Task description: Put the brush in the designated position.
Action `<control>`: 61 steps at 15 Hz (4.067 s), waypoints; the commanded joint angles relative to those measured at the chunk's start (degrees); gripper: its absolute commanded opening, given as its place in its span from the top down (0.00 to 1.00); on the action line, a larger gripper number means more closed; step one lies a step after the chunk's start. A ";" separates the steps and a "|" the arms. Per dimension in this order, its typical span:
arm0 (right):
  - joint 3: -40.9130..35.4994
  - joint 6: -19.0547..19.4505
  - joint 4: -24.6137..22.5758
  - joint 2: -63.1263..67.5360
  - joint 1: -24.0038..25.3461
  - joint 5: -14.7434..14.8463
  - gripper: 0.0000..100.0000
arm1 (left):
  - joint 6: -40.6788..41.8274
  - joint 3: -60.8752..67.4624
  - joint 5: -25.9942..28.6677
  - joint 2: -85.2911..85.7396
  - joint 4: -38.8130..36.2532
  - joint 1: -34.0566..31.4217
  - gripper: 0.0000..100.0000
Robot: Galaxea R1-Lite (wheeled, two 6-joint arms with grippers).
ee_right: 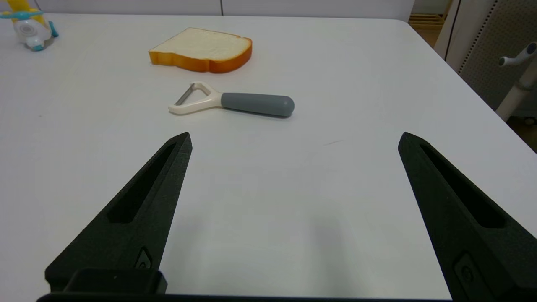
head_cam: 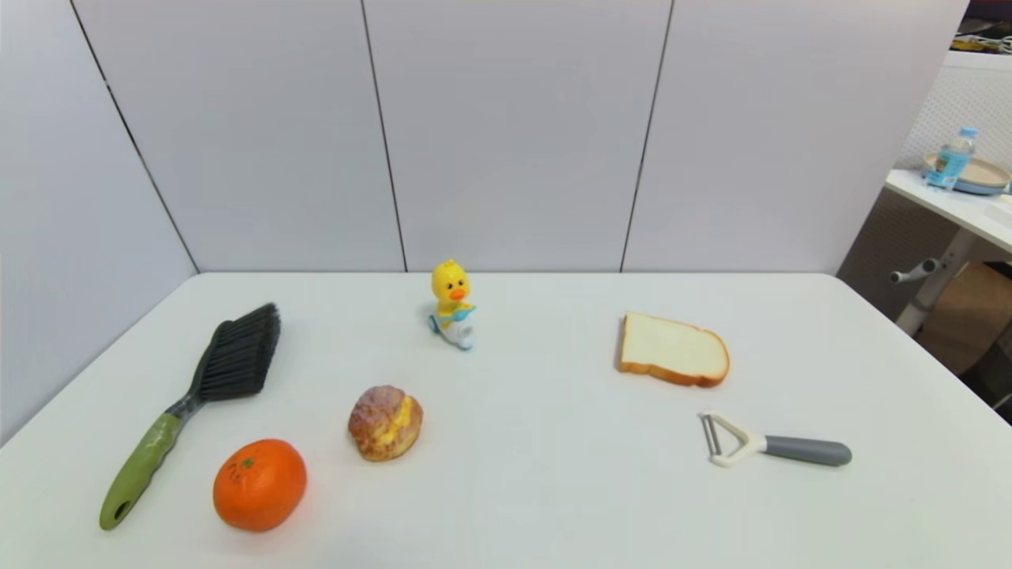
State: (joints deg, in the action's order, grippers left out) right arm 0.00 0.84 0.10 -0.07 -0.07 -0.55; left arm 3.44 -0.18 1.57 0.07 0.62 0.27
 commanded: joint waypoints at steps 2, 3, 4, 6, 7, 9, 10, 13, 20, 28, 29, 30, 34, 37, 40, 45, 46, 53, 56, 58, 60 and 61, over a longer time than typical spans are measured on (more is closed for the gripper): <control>-0.09 0.04 -0.01 0.07 0.07 -0.07 0.00 | -0.01 0.01 0.01 -0.07 -0.01 0.00 0.00; -0.09 0.04 -0.01 0.07 -0.01 -0.07 0.00 | -0.01 0.01 0.01 -0.07 -0.01 0.00 0.00; -0.09 0.04 -0.01 0.07 -0.01 -0.07 0.00 | 0.08 0.01 0.01 -0.07 -0.01 0.00 0.00; -0.09 0.04 -0.01 0.07 -0.01 -0.07 0.00 | -0.01 0.01 0.01 -0.07 -0.01 0.00 0.00; -0.09 0.04 -0.01 0.07 -0.01 -0.07 0.00 | -0.01 0.01 0.01 -0.07 -0.01 0.00 0.00; -0.09 0.04 -0.01 0.07 -0.01 -0.07 0.00 | -0.01 0.01 0.01 -0.07 -0.01 0.00 0.00; -0.09 0.04 -0.01 0.07 0.07 -0.07 0.00 | -0.01 0.01 0.01 -0.07 -0.01 0.00 0.00; -0.09 0.04 -0.01 0.07 -0.01 -0.07 0.00 | -0.01 0.01 0.01 -0.07 -0.01 0.00 0.00; -0.09 0.04 -0.01 0.07 -0.01 -0.07 0.00 | -0.10 0.18 -0.17 -0.07 -0.36 0.00 0.00; -0.09 0.04 -0.01 0.07 -0.01 -0.07 0.00 | -0.10 -6.06 -0.17 -15.10 -0.18 0.26 0.00; -0.09 0.04 -0.01 0.07 -0.01 -0.07 0.00 | -0.10 -9.22 -0.17 -18.18 -0.01 0.26 0.00; -0.09 0.04 -0.01 0.07 -0.01 -0.07 0.00 | -0.36 -12.39 -0.43 -20.99 -0.01 1.23 0.00; -0.09 0.04 -0.01 0.07 -0.01 -0.07 0.00 | -1.94 -32.25 -4.39 -38.92 1.14 3.42 0.00; -0.09 0.04 -0.01 0.07 -0.01 -0.07 0.00 | -2.30 -46.57 -6.14 -53.60 1.14 2.37 0.00; -0.09 0.04 -0.01 0.07 0.07 -0.07 0.00 | -4.84 -57.47 -7.02 -64.76 1.05 1.14 0.00; -0.09 0.04 -0.01 0.07 -0.01 -0.07 0.00 | -4.14 -68.37 -7.02 -83.22 1.58 -4.66 0.00; -0.09 0.04 -0.01 0.07 -0.01 -0.07 0.00 | -2.65 -70.13 -7.02 -85.50 3.51 -5.54 0.00; -0.09 0.04 -0.01 0.07 -0.01 -0.07 0.00 | 24.25 -87.88 6.07 -94.38 38.14 -19.34 0.00; -0.09 0.04 -0.01 0.07 -0.01 -0.07 0.00 | 32.60 -91.49 7.22 -97.02 49.48 -21.71 0.00; -0.09 0.04 -0.01 0.07 -0.01 -0.07 0.00 | 32.86 -90.70 8.89 -98.07 54.22 -21.36 0.00; -0.09 0.04 -0.01 0.07 -0.01 -0.07 0.00 | 33.83 -86.30 9.06 -97.81 55.63 -20.13 0.00; -0.09 0.04 -0.01 0.07 0.07 -0.07 0.00 | 34.00 -83.66 9.15 -97.19 55.54 -20.04 0.00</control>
State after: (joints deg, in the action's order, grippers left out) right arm 0.00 0.85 0.10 -0.07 -0.10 -0.60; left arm 36.71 -88.45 10.52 -97.43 55.65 -20.44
